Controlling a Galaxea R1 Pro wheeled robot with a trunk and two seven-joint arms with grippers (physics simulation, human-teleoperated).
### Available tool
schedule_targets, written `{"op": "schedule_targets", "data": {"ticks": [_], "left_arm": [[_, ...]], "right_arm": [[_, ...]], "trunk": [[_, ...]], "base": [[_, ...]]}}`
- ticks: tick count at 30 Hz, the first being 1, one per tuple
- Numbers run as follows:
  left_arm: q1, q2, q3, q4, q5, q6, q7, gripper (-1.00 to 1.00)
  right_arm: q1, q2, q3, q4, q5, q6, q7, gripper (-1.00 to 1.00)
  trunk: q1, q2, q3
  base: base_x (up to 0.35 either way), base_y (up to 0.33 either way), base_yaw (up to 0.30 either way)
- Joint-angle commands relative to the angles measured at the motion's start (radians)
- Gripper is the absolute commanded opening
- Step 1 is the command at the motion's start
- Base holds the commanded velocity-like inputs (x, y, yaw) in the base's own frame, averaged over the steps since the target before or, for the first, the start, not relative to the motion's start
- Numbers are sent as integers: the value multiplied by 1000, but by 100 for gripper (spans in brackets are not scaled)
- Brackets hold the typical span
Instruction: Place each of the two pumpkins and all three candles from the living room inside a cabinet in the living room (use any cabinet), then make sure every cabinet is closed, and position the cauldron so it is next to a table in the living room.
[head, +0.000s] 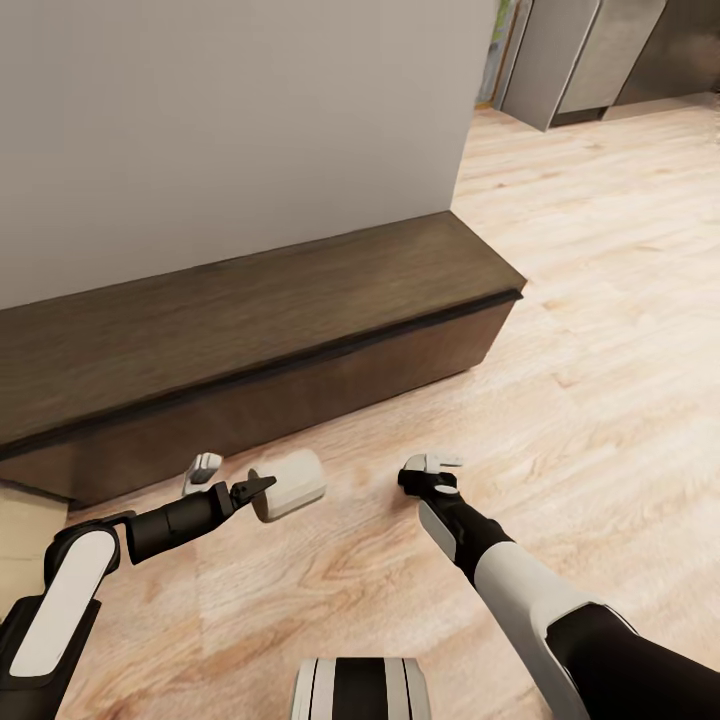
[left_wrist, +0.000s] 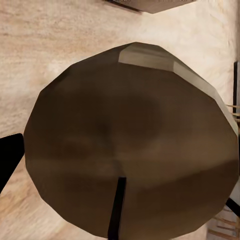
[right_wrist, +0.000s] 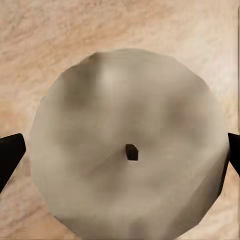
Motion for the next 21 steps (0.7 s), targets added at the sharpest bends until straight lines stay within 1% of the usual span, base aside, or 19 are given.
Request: {"op": "schedule_targets", "data": {"ticks": [1, 2, 6, 8, 11, 12, 15, 18, 19, 20, 21], "left_arm": [[0, 0, 1, 1, -10, 4, -10, -100], [0, 0, 1, 1, -10, 4, -10, -100], [0, 0, 2, 3, -9, 4, -8, -100], [0, 0, 2, 3, -9, 2, -7, -100], [0, 0, 5, 11, -9, -5, -1, -100], [0, 0, 7, 25, -9, -7, 12, -100], [0, -1, 8, 42, -9, -8, 68, -100], [0, -3, 9, 47, -8, -8, 112, -100], [0, -4, 9, 48, -9, -9, 128, -100], [0, -5, 9, 49, -9, -9, 131, -100], [0, -6, 5, 50, -10, -10, 158, -100]], "right_arm": [[0, -1, 8, -22, -9, 11, -8, -100], [0, -1, 8, -28, -9, 13, -9, -100], [3, -5, 8, -115, -9, 94, -9, -100], [6, -10, 8, -172, -9, 132, -11, -100], [23, -24, 6, -299, -9, 213, -19, -100], [46, -29, 6, -365, -10, 249, -31, -100], [76, -31, 5, -443, -12, 273, -71, -100], [91, -32, 5, -482, -14, 279, -111, -100], [96, -32, 5, -497, -21, 282, -127, -100], [97, -32, 5, -500, -25, 284, -130, -100], [99, -32, 5, -508, -37, 299, -135, -100]], "trunk": [[-1, 0, 3], [-1, 0, 7], [-3, 1, 23], [-4, 2, 30], [-5, 2, 42], [-6, 3, 46], [-7, 3, 57], [-8, 4, 69], [-9, 4, 73], [-9, 4, 77], [-10, 5, 81]], "base": [[-228, 0, 0], [-250, 0, 0], [-319, 0, 0], [-335, 0, 0], [-338, 0, 0], [-339, 0, 0], [-339, 0, 0], [-339, 0, 0], [-339, 0, 0], [-339, 0, 0], [-339, 0, 0]]}}
